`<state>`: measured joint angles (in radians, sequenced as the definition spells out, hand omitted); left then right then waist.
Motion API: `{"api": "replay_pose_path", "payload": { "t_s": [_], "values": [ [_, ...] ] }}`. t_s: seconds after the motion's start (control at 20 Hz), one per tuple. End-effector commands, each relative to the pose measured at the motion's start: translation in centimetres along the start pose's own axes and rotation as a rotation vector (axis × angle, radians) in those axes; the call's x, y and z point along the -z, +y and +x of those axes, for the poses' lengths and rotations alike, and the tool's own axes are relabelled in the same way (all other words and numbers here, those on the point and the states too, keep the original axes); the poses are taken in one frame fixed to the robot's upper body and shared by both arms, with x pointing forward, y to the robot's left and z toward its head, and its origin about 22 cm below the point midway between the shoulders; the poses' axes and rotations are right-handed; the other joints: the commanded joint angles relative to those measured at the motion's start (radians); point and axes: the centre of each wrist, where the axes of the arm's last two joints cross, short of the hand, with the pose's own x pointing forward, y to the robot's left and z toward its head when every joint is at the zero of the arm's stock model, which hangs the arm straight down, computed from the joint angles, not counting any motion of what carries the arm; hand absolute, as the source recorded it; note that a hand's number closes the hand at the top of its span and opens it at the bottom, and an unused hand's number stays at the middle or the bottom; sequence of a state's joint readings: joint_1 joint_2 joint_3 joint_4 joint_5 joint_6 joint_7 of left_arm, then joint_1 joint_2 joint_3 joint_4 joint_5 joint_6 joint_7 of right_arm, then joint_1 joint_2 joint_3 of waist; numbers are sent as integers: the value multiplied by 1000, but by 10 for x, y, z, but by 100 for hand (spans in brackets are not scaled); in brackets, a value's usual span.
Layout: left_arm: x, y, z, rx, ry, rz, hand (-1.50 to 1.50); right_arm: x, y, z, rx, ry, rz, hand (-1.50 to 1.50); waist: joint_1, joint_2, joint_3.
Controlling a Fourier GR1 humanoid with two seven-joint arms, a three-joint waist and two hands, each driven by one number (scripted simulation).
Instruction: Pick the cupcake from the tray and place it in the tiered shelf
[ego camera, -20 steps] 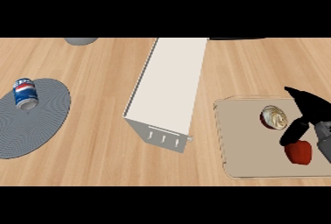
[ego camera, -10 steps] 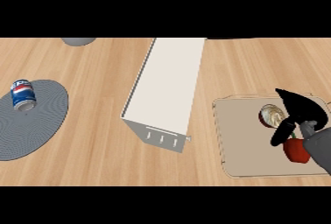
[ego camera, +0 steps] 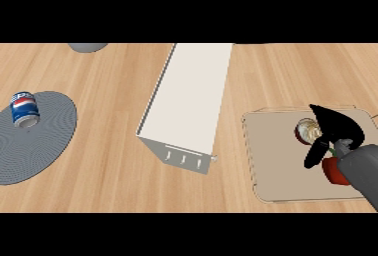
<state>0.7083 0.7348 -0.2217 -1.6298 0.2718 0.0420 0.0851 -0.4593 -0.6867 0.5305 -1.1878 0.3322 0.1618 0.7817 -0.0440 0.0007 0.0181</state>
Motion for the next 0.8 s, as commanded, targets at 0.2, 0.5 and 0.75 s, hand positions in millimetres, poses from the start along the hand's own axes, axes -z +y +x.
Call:
{"api": "replay_pose_path", "payload": {
  "t_s": [0.2,0.5,0.75],
  "values": [
    [37,-23,100,-101,-492,-6,0,-1,13,17,-16,-111,7,150,-29,4,-21],
    [36,-25,98,-106,-502,-11,0,3,11,20,-1,-126,-40,150,-27,3,-21],
    [37,-24,93,-106,-480,15,0,5,3,20,-13,-106,-134,150,-36,-2,-23]
  ]
}}
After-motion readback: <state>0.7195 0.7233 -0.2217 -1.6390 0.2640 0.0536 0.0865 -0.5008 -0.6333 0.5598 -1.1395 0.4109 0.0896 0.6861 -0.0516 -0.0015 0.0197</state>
